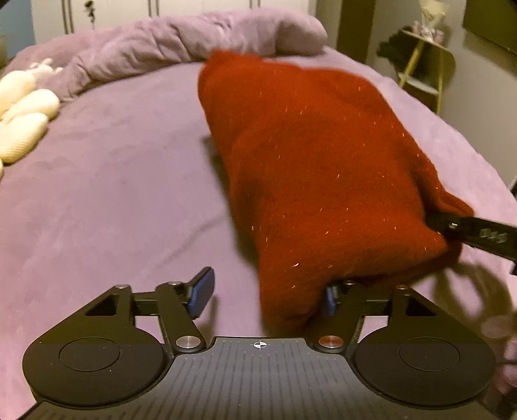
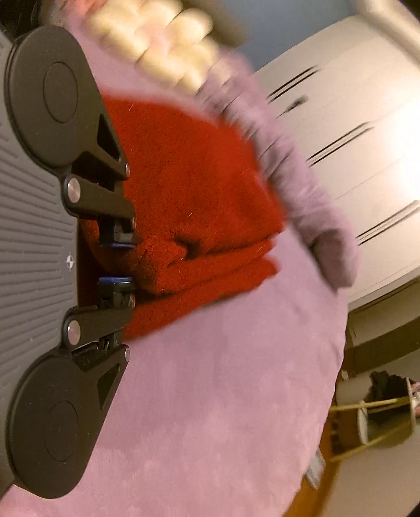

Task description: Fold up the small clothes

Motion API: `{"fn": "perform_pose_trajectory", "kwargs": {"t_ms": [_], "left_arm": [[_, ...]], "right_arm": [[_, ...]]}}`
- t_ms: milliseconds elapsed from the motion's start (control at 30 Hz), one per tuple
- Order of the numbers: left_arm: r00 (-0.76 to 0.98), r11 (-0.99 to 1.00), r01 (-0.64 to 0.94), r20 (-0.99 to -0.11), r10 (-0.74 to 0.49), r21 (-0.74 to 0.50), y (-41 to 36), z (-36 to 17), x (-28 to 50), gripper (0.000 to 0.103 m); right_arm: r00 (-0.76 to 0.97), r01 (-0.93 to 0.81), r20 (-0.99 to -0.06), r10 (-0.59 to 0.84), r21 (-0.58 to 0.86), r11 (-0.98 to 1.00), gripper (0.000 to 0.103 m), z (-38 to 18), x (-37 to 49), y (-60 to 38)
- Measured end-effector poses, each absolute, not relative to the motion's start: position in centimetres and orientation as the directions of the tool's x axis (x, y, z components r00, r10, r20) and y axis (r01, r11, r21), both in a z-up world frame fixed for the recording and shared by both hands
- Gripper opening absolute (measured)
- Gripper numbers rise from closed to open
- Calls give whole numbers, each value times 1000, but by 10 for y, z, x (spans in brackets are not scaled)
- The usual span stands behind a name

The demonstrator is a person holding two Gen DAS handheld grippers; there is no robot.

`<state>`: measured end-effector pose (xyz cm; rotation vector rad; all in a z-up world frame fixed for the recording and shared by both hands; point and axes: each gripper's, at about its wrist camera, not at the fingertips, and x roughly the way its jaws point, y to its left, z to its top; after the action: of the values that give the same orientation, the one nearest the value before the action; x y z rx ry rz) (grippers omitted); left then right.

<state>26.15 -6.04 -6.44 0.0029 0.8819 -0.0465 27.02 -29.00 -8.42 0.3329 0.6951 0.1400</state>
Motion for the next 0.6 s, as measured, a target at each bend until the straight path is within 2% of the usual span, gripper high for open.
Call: {"fn": "perform_pose_trajectory", "kwargs": {"t_ms": [67, 133, 167, 200, 300, 367, 467, 600], "left_arm": [[638, 999, 46, -768, -51, -27, -55, -59, 255, 78], [634, 995, 71, -767, -97, -67, -42, -49, 248, 80], [635, 992, 95, -763, -121, -79, -36, -44, 243, 81], [638, 990, 115, -758, -135, -79, -31, -39, 239, 83], [669, 989, 135, -731, -136, -60, -8, -24, 233, 85], [691, 995, 84, -716, -99, -56, 5, -17, 241, 85], [729, 998, -39, -685, -6, -51, 19, -11, 259, 86], [754, 976, -203, -648, 107, -74, 32, -6, 288, 88]], "right_arm": [[775, -57, -595, 211, 267, 962, 17, -78, 266, -282], [774, -99, -599, 206, 206, 973, 27, -68, 263, -279], [775, -104, -601, 195, 183, 978, 36, -63, 261, -279], [780, -104, -598, 184, 166, 981, 41, -57, 259, -282], [814, -96, -551, 184, 185, 978, 43, -37, 256, -293], [834, -102, -522, 179, 172, 980, 43, -26, 262, -291], [848, -158, -492, 196, 118, 980, 43, -13, 291, -265], [827, -322, -482, 288, 12, 947, 36, -5, 338, -204]]}}
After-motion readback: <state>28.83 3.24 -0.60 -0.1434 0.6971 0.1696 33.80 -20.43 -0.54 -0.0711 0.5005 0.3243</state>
